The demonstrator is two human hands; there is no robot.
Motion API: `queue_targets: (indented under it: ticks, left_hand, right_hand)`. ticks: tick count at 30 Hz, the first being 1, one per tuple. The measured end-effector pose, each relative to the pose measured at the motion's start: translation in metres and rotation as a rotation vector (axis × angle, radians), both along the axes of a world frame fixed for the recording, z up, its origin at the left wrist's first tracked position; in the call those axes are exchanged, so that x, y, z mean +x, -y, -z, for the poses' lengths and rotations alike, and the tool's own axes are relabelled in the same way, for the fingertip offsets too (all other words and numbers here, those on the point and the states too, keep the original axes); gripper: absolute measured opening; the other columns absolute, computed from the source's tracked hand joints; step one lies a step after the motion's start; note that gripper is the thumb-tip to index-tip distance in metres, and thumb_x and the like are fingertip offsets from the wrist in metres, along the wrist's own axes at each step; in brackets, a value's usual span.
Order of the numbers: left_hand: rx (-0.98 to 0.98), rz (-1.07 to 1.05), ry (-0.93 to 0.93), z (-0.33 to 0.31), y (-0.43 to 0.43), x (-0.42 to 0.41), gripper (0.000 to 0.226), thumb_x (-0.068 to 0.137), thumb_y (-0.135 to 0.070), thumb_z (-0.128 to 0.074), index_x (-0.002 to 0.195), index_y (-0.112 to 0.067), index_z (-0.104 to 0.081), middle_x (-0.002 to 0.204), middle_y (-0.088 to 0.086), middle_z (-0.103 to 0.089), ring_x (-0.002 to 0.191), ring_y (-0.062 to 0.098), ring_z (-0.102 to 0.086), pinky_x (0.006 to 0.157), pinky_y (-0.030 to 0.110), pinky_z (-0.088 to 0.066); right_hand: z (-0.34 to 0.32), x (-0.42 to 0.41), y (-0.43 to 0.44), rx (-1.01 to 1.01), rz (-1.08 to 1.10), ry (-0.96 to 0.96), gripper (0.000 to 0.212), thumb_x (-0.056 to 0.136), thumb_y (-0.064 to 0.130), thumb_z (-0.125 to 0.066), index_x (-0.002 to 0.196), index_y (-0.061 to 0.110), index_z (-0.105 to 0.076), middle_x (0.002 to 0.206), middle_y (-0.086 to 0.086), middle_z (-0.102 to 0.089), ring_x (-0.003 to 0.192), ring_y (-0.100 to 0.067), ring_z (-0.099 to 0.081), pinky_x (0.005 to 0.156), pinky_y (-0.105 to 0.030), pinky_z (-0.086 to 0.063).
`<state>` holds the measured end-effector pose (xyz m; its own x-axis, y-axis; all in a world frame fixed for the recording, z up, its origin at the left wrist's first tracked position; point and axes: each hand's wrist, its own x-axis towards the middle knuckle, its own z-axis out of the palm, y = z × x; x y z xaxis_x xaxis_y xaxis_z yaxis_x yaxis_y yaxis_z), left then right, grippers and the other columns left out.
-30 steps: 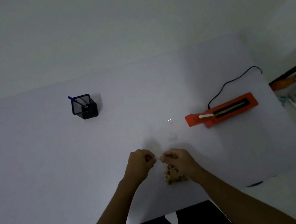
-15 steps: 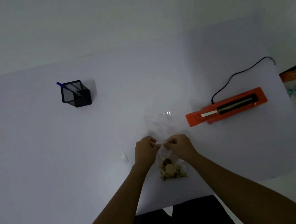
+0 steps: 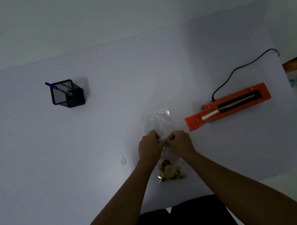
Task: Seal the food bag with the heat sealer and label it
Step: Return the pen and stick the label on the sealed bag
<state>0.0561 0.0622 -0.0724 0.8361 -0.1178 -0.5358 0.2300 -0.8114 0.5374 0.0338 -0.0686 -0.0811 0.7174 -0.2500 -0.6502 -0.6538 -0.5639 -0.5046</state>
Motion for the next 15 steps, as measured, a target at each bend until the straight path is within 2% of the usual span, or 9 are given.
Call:
queue_targets:
  ticks: [2,5,9,12,15]
  left_hand:
    - [0.01,0.01,0.003,0.0,0.003,0.001,0.013,0.082,-0.022,-0.069,0.088,-0.015,-0.059,0.074,0.002,-0.067,0.067,0.02,-0.064,0.062,0.031,-0.054]
    - [0.065,0.024,-0.002,0.001,0.005,0.002,0.016,0.082,-0.025,-0.068,0.089,-0.015,-0.059,0.077,0.003,-0.067,0.069,0.021,-0.064,0.062,0.032,-0.054]
    - [0.145,-0.014,0.0,0.002,0.0,0.003,0.022,0.078,-0.034,-0.072,0.082,-0.016,-0.06,0.076,0.002,-0.066,0.068,0.022,-0.064,0.063,0.032,-0.056]
    - [0.169,-0.059,-0.03,0.007,-0.007,0.005,0.032,0.074,-0.043,-0.076,0.076,-0.017,-0.058,0.073,0.003,-0.065,0.067,0.024,-0.064,0.063,0.037,-0.057]
    - [0.159,-0.091,-0.066,0.007,-0.009,0.007,0.04,0.069,-0.051,-0.078,0.072,-0.018,-0.055,0.069,0.0,-0.063,0.064,0.022,-0.062,0.056,0.032,-0.051]
  right_hand:
    - [-0.001,-0.001,-0.001,0.002,0.008,-0.007,0.019,0.078,0.02,-0.069,0.062,0.01,-0.066,0.057,-0.001,-0.063,0.053,-0.013,-0.058,0.049,-0.027,-0.047]
    - [-0.003,-0.001,-0.001,0.005,0.019,-0.013,0.021,0.079,0.023,-0.07,0.061,0.017,-0.063,0.055,0.005,-0.057,0.05,-0.008,-0.052,0.049,-0.021,-0.036]
    - [0.001,0.001,0.002,0.009,0.05,-0.05,0.03,0.075,0.035,-0.075,0.056,0.022,-0.057,0.051,0.008,-0.051,0.05,-0.009,-0.05,0.052,-0.022,-0.037]
    - [0.002,0.001,0.009,0.035,0.081,-0.058,0.034,0.072,0.04,-0.08,0.055,0.021,-0.058,0.051,0.009,-0.054,0.049,-0.007,-0.052,0.051,-0.021,-0.037]
    - [-0.004,0.0,0.01,0.045,0.11,-0.032,0.044,0.068,0.048,-0.083,0.053,0.02,-0.054,0.049,0.009,-0.051,0.044,-0.004,-0.047,0.046,-0.021,-0.034]
